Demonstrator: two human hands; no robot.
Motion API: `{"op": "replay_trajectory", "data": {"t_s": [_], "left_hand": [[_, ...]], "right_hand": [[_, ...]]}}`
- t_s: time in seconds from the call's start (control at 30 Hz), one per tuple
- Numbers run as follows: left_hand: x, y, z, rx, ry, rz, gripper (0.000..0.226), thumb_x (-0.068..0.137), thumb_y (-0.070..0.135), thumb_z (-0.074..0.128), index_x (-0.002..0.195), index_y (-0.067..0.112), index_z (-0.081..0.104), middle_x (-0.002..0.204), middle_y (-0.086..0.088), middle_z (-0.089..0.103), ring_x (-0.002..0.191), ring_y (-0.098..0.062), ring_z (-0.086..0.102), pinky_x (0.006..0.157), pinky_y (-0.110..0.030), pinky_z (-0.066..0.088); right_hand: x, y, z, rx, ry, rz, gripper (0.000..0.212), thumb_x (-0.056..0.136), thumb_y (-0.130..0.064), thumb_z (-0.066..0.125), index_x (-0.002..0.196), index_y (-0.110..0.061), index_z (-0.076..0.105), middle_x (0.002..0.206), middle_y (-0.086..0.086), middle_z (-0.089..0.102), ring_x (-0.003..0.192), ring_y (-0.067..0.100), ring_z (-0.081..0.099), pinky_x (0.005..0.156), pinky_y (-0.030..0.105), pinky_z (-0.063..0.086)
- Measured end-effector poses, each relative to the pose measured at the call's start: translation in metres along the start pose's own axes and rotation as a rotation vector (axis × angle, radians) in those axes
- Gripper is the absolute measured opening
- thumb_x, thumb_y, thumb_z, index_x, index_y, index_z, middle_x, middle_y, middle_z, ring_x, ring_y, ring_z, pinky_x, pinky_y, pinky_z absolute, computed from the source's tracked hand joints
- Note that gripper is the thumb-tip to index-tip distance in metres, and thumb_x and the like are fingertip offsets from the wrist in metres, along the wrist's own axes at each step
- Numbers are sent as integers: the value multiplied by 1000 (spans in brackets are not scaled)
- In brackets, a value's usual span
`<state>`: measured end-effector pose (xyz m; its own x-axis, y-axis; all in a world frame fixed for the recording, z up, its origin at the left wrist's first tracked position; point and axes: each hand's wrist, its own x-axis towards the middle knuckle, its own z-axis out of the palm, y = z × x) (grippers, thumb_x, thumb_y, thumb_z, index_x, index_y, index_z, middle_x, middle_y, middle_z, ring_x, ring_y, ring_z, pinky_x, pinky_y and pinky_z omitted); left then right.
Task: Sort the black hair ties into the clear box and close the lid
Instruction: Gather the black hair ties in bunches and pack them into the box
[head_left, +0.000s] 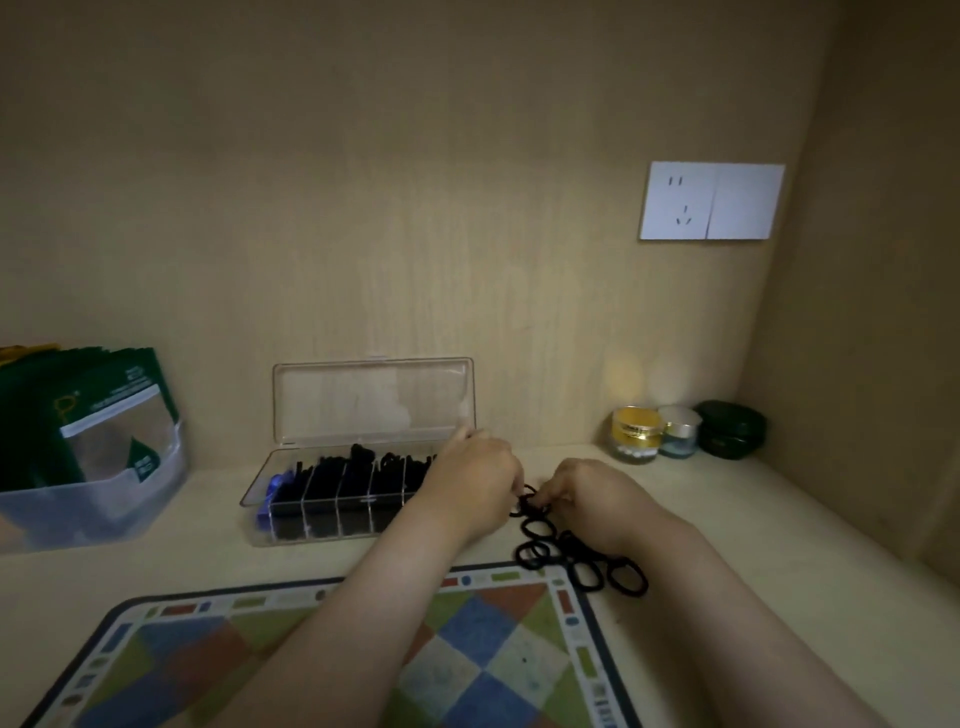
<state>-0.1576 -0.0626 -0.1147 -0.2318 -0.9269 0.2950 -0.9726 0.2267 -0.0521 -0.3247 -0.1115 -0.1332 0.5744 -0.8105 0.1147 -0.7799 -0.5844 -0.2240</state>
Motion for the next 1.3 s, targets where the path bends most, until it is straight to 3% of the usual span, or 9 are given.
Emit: {"op": "replay_trajectory", "data": {"t_s": [0.23,0.33,0.5,0.6,0.77,0.83,0.93,1.07,1.3], "left_hand": [[0,1,14,85,-102,46,26,97,33,52,114,34,72,113,7,69,116,-17,48,120,-37,10],[2,1,18,79,-119,56,25,96,30,56,116,33,72,113,9,70,113,-16,51,114,-32,16],[0,3,21,55,-36,81,22,98,27,52,96,26,74,98,6,69,99,-16,53,101,-30,29],[-2,2,17,-28,72,72,21,100,24,46,99,21,67,94,3,66,96,-18,53,99,-30,35],[0,-2,7,-253,213,-21,13,100,24,51,105,23,63,93,5,63,93,-15,51,90,-28,38],[-1,-3,6,-379,213,-78,15,98,21,55,108,23,66,92,6,66,94,-13,57,84,-31,48],[0,-3,3,-614,231,-229,19,97,19,58,112,22,68,85,12,70,82,-10,68,73,-33,58],[3,-2,-4,-878,237,-333,17,94,18,63,103,25,75,84,15,72,79,5,66,74,-14,51],[5,8,-9,-1388,-2,-430,25,98,22,59,114,8,72,101,-8,76,90,-19,75,86,-35,60]], "right_hand": [[-3,8,-8,-28,-7,52,24,78,-39,63,96,-34,79,103,-9,71,91,13,64,79,30,55],[-1,9,-6,-32,6,55,16,79,-43,73,87,-31,80,95,-9,71,84,11,63,73,31,54],[-2,3,-4,-11,-3,71,18,81,-41,71,79,-25,79,86,-7,71,77,13,64,68,31,55],[-2,-2,-4,-55,1,59,25,79,-49,71,79,-25,78,83,-5,70,76,14,63,69,36,56],[-2,-3,-2,-62,-32,44,15,88,-33,65,87,-22,76,85,-5,69,78,16,63,72,33,56],[-5,0,-3,76,-2,43,14,93,-30,62,92,-22,74,89,-6,69,79,12,64,74,30,55],[-12,4,-11,510,88,55,14,97,-25,61,89,-19,72,81,-6,71,70,6,64,69,26,53],[-20,1,-22,945,60,43,17,98,-18,61,93,-7,72,74,8,69,63,12,62,61,23,51],[-17,-5,-18,963,264,124,16,94,-18,67,90,-4,74,81,28,70,56,21,59,53,30,54]]}}
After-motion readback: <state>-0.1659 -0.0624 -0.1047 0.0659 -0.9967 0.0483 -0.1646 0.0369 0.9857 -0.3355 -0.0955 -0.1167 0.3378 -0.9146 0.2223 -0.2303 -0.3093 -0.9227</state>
